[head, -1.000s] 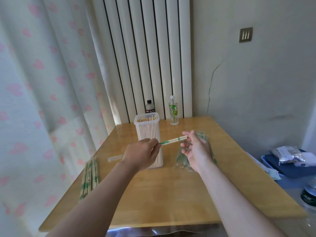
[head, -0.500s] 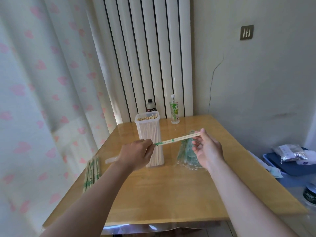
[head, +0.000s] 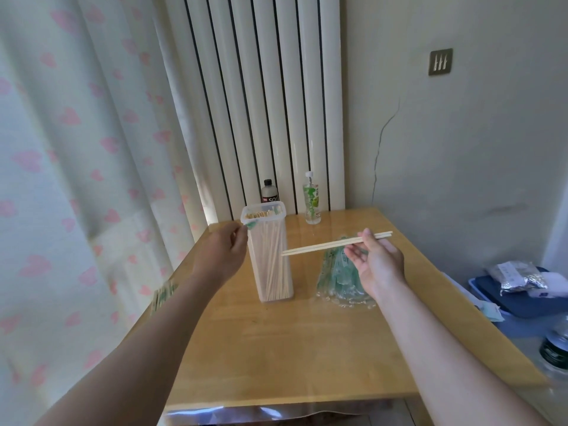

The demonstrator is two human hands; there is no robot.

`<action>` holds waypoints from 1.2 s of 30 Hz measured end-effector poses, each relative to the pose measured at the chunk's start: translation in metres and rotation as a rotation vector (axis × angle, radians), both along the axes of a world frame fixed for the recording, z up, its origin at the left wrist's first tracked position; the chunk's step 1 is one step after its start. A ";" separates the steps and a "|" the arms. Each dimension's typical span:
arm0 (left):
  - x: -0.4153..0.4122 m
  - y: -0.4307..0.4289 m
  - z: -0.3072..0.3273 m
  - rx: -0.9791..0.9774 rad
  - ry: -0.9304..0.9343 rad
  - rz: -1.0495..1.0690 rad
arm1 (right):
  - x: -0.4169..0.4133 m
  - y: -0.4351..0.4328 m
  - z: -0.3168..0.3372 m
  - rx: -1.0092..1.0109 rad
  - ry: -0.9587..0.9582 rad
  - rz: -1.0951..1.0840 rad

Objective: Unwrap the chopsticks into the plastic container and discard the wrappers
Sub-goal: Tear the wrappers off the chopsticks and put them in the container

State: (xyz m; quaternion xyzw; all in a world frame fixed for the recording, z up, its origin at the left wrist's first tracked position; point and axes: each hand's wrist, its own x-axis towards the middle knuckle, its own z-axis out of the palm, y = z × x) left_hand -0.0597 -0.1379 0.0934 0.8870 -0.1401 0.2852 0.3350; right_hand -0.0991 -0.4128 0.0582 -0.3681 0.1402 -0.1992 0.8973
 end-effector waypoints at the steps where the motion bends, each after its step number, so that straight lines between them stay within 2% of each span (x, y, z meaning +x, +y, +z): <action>1: 0.000 -0.002 0.003 -0.077 0.027 -0.009 | 0.003 0.001 0.005 -0.030 -0.010 -0.005; 4: 0.001 -0.007 0.013 -0.259 0.094 -0.017 | 0.012 0.007 0.029 -0.199 -0.055 -0.032; 11: 0.017 -0.007 0.029 -0.605 0.191 -0.097 | 0.040 0.040 0.115 -0.806 -0.281 -0.265; 19: 0.032 -0.004 0.035 -0.714 0.222 -0.140 | 0.093 0.087 0.145 -1.211 -0.373 -0.355; 27: 0.036 0.004 0.028 -0.702 0.231 -0.149 | 0.117 0.116 0.108 -1.573 -0.322 -0.144; 32: 0.035 0.008 0.018 -0.711 0.243 -0.141 | 0.135 0.123 0.092 -1.887 -0.042 0.253; 36: 0.032 0.008 0.013 -0.712 0.235 -0.143 | 0.144 0.134 0.100 -1.948 0.079 0.432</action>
